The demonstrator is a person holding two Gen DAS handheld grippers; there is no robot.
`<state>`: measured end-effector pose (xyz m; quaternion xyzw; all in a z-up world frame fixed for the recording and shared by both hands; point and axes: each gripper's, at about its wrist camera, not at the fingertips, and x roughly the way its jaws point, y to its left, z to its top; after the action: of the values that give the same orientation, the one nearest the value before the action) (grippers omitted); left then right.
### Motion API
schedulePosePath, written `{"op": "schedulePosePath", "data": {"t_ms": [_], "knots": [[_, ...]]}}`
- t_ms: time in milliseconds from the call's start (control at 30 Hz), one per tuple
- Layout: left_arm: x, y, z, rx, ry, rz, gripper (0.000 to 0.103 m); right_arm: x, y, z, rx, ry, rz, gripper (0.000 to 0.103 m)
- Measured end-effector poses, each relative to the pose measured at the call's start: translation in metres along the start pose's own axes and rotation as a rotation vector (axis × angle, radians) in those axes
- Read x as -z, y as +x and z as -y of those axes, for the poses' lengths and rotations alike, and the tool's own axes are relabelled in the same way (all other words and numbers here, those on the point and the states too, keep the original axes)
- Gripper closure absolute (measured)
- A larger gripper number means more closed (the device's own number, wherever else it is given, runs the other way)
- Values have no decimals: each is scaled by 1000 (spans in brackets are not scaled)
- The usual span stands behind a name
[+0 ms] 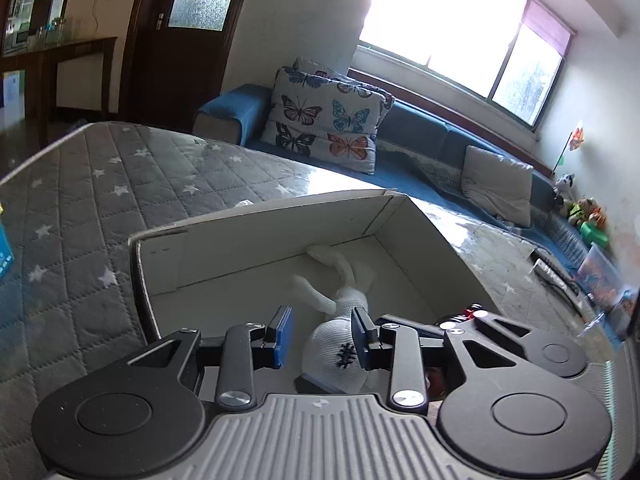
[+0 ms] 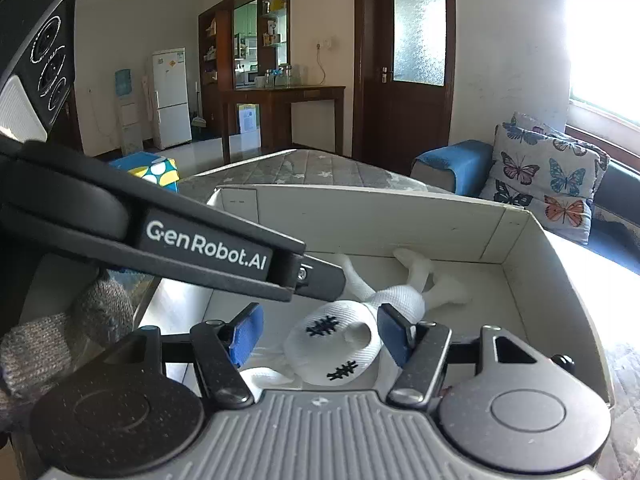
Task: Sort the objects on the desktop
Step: 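Release the rabbit in the box and withdraw the left tool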
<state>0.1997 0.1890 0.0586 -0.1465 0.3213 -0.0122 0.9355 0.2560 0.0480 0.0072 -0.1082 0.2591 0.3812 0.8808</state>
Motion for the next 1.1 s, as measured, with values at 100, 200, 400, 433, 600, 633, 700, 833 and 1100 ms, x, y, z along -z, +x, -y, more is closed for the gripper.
{"op": "schedulePosePath", "data": {"t_ms": [100,200,400,433,600,633,700,833,1100], "knots": [[1,-2,-2,13,-13,-5,68,1,-9,1,-2,-5,7,34],[2,-7,-1,14,-31,-5,68,0,-21,3,3,-11,17,33],[13,-23,8,37,-36,-3,68,12,-44,1,14,-41,14,26],[16,-26,10,41,-37,-2,68,15,-49,0,18,-46,15,26],[29,-42,25,67,-38,5,68,30,-75,1,30,-39,24,22],[32,-45,28,70,-34,7,68,33,-80,1,34,-40,27,22],[39,-50,37,72,-21,10,68,41,-93,0,45,-42,33,21],[55,-55,55,89,1,2,68,57,-116,1,66,-32,37,17],[89,-51,81,128,14,-48,68,92,-149,5,131,-12,40,13]]}}
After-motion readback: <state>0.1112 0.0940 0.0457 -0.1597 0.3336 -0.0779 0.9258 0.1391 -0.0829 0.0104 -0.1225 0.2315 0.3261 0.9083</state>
